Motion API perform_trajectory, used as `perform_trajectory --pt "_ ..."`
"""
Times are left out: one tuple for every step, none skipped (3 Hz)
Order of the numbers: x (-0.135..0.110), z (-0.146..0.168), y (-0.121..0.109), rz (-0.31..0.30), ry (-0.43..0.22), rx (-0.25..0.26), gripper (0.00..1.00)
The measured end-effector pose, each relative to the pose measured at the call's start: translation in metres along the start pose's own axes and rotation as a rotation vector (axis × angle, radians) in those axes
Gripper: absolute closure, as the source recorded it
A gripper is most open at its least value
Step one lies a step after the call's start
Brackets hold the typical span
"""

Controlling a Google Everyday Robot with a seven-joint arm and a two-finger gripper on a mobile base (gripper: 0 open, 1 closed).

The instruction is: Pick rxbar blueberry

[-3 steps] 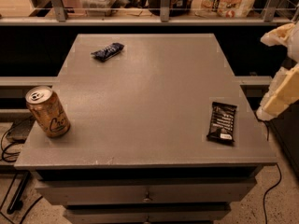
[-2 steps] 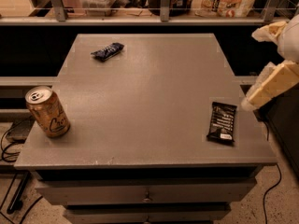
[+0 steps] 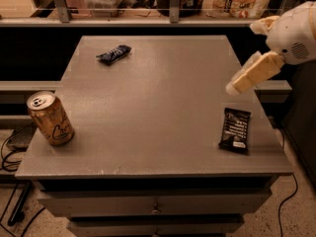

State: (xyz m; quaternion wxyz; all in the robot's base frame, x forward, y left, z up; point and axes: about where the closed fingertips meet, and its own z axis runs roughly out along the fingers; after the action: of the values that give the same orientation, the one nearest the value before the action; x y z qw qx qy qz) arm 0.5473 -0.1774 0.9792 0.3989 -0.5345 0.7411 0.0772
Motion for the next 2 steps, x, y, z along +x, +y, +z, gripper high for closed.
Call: perform_trajectory --pt "-0.0298 0.067 -0.0107 0.031 -0.014 -0.041 0.0" --pt "-0.0299 0.0671 -0.0107 0.031 -0.015 -0.041 0.0"
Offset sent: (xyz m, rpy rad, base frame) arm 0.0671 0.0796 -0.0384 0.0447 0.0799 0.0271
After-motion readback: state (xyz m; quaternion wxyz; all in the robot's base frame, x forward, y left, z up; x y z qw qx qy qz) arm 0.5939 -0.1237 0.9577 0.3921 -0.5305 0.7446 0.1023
